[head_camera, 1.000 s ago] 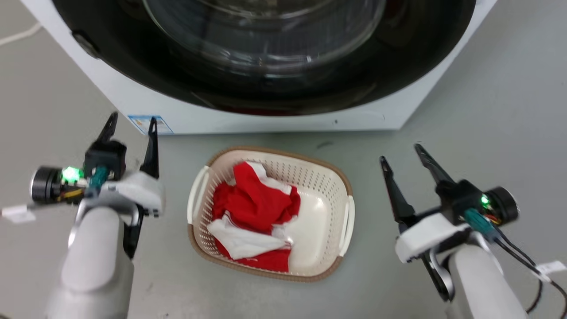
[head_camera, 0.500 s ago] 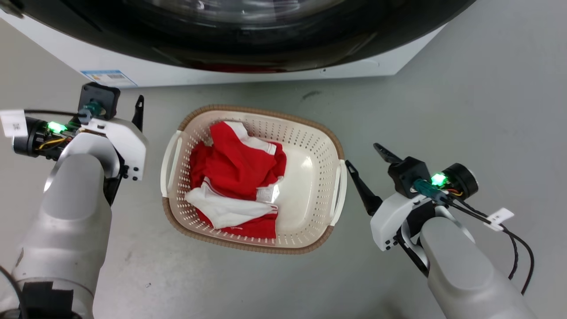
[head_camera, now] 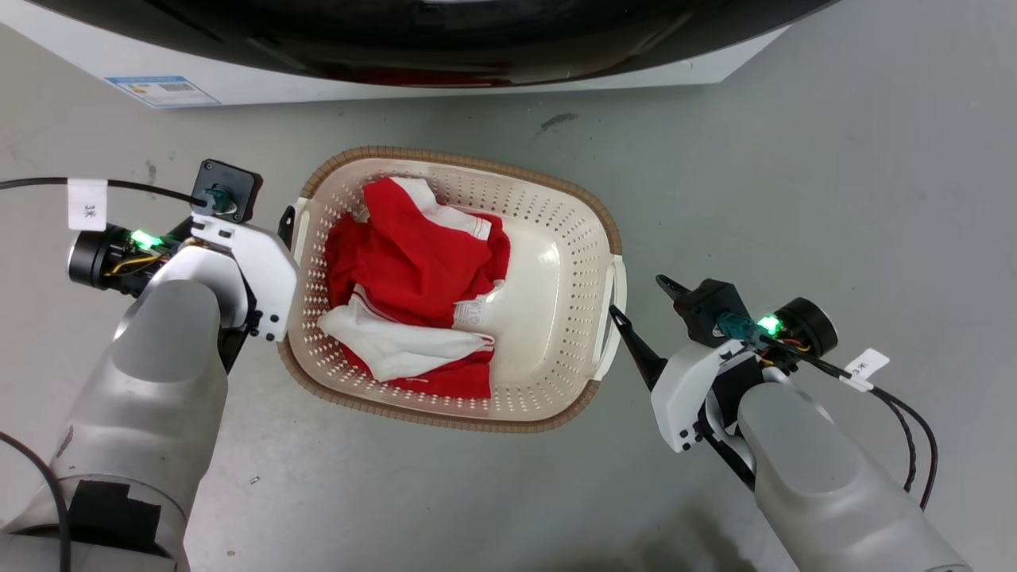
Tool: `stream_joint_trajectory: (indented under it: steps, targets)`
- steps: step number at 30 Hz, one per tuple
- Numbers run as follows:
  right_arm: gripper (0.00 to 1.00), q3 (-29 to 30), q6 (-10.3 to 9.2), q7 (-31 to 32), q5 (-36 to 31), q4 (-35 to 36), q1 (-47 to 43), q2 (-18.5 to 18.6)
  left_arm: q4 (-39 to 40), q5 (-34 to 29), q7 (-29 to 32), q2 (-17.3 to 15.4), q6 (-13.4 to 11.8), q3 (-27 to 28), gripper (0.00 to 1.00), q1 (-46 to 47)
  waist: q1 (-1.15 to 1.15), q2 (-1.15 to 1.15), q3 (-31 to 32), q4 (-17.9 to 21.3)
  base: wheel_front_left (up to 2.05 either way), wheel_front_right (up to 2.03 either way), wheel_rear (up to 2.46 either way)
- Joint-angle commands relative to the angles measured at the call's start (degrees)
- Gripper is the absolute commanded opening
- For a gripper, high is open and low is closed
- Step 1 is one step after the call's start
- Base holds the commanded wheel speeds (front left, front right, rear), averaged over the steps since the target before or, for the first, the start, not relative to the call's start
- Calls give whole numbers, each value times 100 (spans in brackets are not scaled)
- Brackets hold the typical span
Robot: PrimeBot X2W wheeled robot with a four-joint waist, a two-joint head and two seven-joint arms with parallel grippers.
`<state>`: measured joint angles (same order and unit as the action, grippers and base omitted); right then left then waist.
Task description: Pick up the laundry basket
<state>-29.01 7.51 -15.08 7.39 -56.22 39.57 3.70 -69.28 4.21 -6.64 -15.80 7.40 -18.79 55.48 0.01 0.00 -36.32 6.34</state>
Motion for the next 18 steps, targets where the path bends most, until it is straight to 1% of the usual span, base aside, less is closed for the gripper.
stream_joint_trajectory:
  steps: [1, 12, 18]
  targets:
    - [100, -42, -4, -14, 36, -68, 104, -22, -48, 63, 17, -31, 0, -51, 100, 84, -1, 0, -73, 8, 0, 0, 0]
    - [100, -308, -4, -14, 264, -589, 313, -85, -267, 374, 162, -86, 1, -543, 100, 180, -1, 0, -374, 26, 0, 0, 0]
    - [100, -527, -4, -12, 518, -764, 387, -89, -321, 571, 254, -116, 1, -787, 100, 250, -1, 0, -507, 5, 0, 0, 0]
